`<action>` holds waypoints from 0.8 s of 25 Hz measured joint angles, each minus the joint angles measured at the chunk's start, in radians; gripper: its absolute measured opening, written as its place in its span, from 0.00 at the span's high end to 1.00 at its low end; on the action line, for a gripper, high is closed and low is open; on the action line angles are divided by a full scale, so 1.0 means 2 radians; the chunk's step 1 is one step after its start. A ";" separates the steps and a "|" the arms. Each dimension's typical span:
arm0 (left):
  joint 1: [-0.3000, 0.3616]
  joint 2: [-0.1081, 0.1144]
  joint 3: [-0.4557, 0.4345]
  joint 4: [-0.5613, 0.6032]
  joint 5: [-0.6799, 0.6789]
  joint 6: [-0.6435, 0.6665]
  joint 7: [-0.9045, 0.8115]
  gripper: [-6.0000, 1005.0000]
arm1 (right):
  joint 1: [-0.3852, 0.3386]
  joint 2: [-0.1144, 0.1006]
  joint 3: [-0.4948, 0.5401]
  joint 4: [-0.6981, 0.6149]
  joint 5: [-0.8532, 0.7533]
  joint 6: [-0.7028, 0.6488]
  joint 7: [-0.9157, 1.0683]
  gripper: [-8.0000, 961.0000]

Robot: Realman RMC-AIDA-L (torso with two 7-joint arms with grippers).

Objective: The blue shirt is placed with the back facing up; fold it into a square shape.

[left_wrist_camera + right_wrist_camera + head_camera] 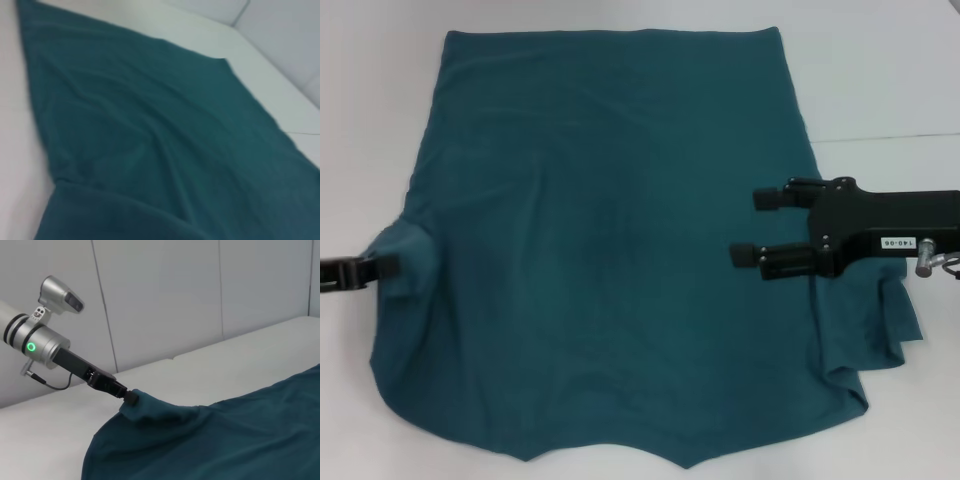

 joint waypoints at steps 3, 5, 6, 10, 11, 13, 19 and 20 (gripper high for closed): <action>-0.009 -0.001 0.001 0.006 -0.004 0.016 0.003 0.99 | -0.001 0.000 0.005 0.008 0.005 0.000 -0.007 0.02; -0.014 -0.001 0.001 0.007 -0.004 0.022 0.002 0.99 | -0.002 0.000 0.006 0.013 0.013 0.001 -0.010 0.02; -0.017 -0.001 0.001 0.007 -0.004 0.025 0.002 0.99 | -0.002 0.000 0.006 0.015 0.016 0.001 -0.011 0.02; -0.023 -0.007 0.007 0.006 -0.004 0.030 0.001 0.99 | -0.004 0.000 0.006 0.020 0.022 0.001 -0.016 0.02; -0.023 -0.008 0.017 0.006 -0.004 0.031 0.002 0.99 | -0.004 0.000 0.007 0.021 0.022 0.001 -0.017 0.02; -0.023 -0.009 0.037 0.005 -0.004 0.031 0.004 0.99 | -0.004 0.000 0.008 0.024 0.022 0.001 -0.019 0.02; -0.021 -0.026 0.103 0.002 0.003 0.003 0.005 0.99 | -0.001 0.001 0.012 0.037 0.025 0.000 -0.029 0.02; -0.020 -0.029 0.119 0.002 0.005 -0.011 0.004 0.99 | -0.001 0.001 0.012 0.038 0.025 0.000 -0.030 0.02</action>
